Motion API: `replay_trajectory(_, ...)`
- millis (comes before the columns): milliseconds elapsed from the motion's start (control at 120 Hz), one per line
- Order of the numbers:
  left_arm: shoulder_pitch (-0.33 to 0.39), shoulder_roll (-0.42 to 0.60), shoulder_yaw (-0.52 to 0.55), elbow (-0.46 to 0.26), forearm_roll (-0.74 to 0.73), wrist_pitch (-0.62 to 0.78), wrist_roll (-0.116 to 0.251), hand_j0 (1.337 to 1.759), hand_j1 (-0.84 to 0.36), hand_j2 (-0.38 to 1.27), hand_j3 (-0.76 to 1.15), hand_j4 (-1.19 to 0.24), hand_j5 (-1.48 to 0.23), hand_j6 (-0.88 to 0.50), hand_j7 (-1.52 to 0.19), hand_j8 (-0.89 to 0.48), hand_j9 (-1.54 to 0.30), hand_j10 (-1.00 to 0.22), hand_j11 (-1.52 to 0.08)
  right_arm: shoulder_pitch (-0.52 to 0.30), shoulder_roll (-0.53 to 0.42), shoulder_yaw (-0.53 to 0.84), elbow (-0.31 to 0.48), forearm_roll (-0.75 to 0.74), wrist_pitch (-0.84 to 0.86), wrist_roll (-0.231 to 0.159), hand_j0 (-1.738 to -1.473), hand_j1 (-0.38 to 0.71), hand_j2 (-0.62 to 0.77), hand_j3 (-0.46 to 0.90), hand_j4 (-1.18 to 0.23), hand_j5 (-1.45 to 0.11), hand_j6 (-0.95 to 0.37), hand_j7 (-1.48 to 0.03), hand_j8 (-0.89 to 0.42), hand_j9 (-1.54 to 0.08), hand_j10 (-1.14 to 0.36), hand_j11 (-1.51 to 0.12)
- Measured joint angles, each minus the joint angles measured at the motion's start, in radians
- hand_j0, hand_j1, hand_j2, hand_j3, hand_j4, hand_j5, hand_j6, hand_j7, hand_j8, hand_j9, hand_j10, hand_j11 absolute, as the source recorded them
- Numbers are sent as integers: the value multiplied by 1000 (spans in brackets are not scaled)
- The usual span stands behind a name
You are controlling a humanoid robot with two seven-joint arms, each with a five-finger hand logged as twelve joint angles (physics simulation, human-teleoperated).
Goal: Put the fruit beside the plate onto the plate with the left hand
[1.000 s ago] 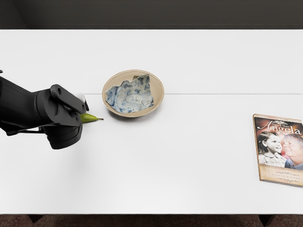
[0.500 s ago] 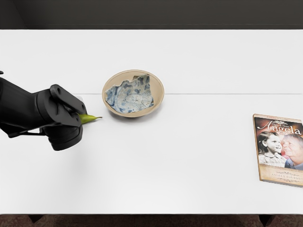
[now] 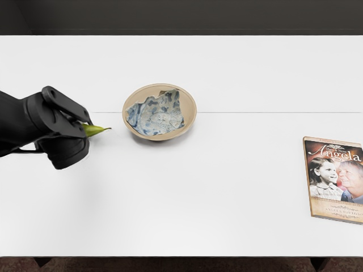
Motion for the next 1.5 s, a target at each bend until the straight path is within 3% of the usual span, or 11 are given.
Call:
replay_trajectory(125,-97,62,-4,-14,11,-1,1,1630,-501,361,26,-567,-1174,-359,-1200,-239,-1175,-431,-1209,0,0,0,0,0,0,0,-1658,-349,0,0,0,0,0,0,0,0,0,0)
replay_trajectory(392,-167,70,-160,-26,-3,0,4,1613,-537,429,7,-582,-1210,-373,-1223,-242,-1213,-451,-1249,0,0,0,0,0,0,0,-1658,-349,0,0,0,0,0,0,0,0,0,0)
replay_trajectory(583,-83,64,-359,10,4,-3,3,1611,-521,431,3,-584,-1234,-389,-1229,-253,-1216,-464,-1248,0,0,0,0,0,0,0,-1658,-349,0,0,0,0,0,0,0,0,0,0)
replay_trajectory(892,-18,1,-451,131,8,-3,0,1610,-521,433,1,-585,-1222,-391,-1219,-249,-1216,-464,-1244,0,0,0,0,0,0,0,-1658,-349,0,0,0,0,0,0,0,0,0,0)
replay_trajectory(958,-18,2,-461,138,8,0,-1,1618,-449,390,0,-622,-1056,-405,-1056,-273,-1057,-486,-1083,0,0,0,0,0,0,0,-1658,-349,0,0,0,0,0,0,0,0,0,0)
replay_trajectory(1067,-18,2,-465,143,6,5,-2,1634,-156,236,0,-396,-660,-268,-660,-190,-661,-324,-676,0,0,0,0,0,0,0,-1658,-349,0,0,0,0,0,0,0,0,0,0)
replay_trajectory(1183,-24,13,-465,144,6,5,-2,1645,43,137,0,-241,-396,-170,-396,-126,-396,-201,-405,0,0,0,0,0,0,0,-1658,-349,0,0,0,0,0,0,0,0,0,0)
replay_trajectory(1217,-30,67,-462,141,5,5,-1,1647,84,117,0,-209,-342,-149,-342,-111,-342,-175,-349,0,0,0,0,0,0,0,-1658,-349,0,0,0,0,0,0,0,0,0,0)
replay_trajectory(1300,-70,317,-428,117,2,-41,1,1650,163,80,0,-147,-238,-107,-238,-82,-238,-125,-243,0,0,0,0,0,0,0,-1658,-349,0,0,0,0,0,0,0,0,0,0)
replay_trajectory(1458,-115,802,-261,92,14,-525,2,1655,248,39,0,-81,-126,-62,-126,-51,-126,-70,-129,0,0,0,0,0,0,0,-1658,-349,0,0,0,0,0,0,0,0,0,0)
replay_trajectory(1500,-114,838,-234,90,22,-637,1,1655,262,34,0,-70,-109,-55,-109,-46,-109,-62,-110,0,0,0,0,0,0,0,-1658,-349,0,0,0,0,0,0,0,0,0,0)
